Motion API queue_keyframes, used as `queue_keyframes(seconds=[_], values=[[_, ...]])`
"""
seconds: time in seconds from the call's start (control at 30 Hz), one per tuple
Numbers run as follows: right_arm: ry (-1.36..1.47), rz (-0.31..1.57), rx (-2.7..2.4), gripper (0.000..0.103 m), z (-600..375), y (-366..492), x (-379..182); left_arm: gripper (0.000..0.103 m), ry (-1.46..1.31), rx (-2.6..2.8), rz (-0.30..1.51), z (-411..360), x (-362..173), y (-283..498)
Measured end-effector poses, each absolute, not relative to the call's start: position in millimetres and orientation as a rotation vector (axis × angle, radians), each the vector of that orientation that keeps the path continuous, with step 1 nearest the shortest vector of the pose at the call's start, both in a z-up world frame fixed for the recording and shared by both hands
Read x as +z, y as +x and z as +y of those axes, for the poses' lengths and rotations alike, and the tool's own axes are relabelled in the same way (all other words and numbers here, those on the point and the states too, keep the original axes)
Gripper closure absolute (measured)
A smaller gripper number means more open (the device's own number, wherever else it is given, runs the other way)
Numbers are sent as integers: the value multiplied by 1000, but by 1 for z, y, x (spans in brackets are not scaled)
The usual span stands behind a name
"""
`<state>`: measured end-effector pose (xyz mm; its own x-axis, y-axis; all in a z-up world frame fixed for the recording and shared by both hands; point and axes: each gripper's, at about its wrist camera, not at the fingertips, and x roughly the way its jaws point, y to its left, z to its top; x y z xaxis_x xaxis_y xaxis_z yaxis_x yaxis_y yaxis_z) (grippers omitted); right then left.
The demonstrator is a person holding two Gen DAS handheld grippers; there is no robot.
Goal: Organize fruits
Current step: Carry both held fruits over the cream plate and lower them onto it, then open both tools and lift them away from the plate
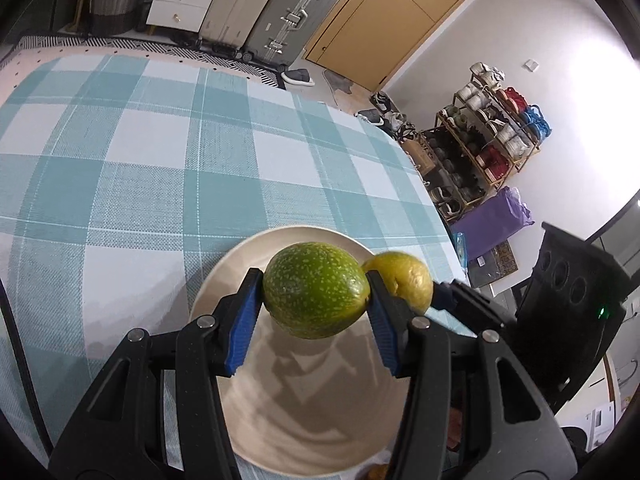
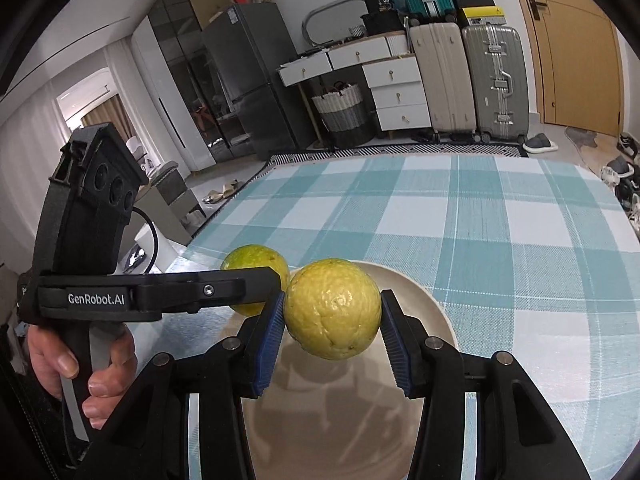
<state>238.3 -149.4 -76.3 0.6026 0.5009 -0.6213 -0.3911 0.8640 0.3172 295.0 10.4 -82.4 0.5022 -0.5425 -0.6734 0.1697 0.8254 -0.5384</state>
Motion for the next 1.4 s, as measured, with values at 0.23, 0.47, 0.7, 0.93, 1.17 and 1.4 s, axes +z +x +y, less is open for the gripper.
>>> queue_keyframes(seconds=[0.23,0.47,0.7,0.93,1.17,1.4], values=[[137,805,504,55,-142,249,-101,55,-456,-466,977,6,-99,314],[126,830,473,55,-139,256,-113,54,-471,-460,996,-3,-107,323],[88,734,439,18,-143,240,-95,38,-462,-418,957,6,-87,307],[110,668,407,12,-159,212,-72,31,-354,-329,888,9,-57,267],[152,594,393,3,-174,172,-52,22,-228,-217,786,9,-26,213],[161,558,377,0,-180,142,-38,19,-145,-160,737,2,-7,170]])
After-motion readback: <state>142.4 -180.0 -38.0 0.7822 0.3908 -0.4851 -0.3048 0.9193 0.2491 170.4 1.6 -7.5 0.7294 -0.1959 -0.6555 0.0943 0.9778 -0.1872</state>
